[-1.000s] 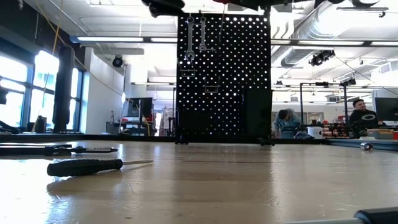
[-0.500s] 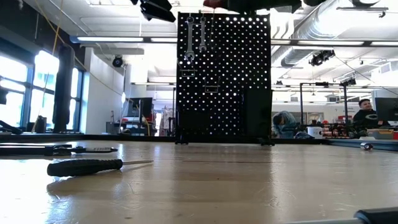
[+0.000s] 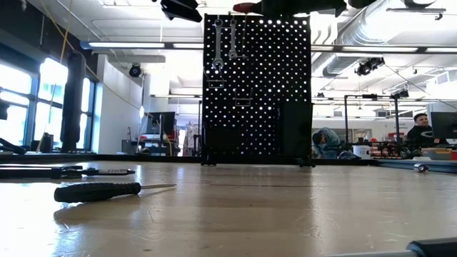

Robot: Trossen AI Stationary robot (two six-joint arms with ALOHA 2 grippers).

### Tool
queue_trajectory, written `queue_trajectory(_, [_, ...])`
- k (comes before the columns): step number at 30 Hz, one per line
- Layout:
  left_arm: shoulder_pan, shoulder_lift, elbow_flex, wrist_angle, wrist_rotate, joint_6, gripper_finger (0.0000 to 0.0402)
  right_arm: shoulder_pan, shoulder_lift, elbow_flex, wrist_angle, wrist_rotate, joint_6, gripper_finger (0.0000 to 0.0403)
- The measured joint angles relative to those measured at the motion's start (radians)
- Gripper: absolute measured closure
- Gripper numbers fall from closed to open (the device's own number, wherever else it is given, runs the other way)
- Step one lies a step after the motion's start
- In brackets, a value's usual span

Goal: Hang tools onto peg board
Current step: Put the Allen wrench into the right bin on the pegboard

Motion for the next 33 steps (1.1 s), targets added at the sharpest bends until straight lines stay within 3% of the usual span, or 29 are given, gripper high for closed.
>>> queue_trajectory(6, [0.000,0.000,0.000,0.001,-0.003,-0.010,0.0179,-0.034,-0.002,-0.060,0.057,-0.085,-0.007,0.0366])
queue_trajectory(15, [-0.013,0.000,0.000,0.007,-0.003,-0.010,0.0179,-0.102,-0.006,-0.221,0.359,-0.196,0.056,0.0366])
queue_trajectory(33, [-0.013,0.000,0.000,0.047,-0.003,-0.010,0.0179,-0.144,0.123,-0.230,0.395,-0.250,0.084,0.0367])
